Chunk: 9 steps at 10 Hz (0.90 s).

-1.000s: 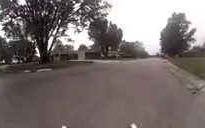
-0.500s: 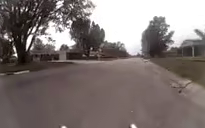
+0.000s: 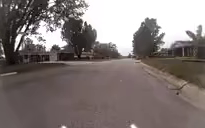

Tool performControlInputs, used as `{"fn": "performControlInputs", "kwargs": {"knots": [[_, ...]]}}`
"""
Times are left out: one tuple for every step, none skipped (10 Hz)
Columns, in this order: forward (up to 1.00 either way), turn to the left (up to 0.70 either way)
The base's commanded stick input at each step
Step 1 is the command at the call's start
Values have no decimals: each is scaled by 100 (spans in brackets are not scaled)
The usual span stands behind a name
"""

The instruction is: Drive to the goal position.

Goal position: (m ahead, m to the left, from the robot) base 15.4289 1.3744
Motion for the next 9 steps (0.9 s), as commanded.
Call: {"fn": "performControlInputs", "kwargs": {"knots": [[50, 0], [50, 0], [50, 0], [50, 0], [50, 0], [50, 0], [50, 0], [50, 0], [50, 0]]}}
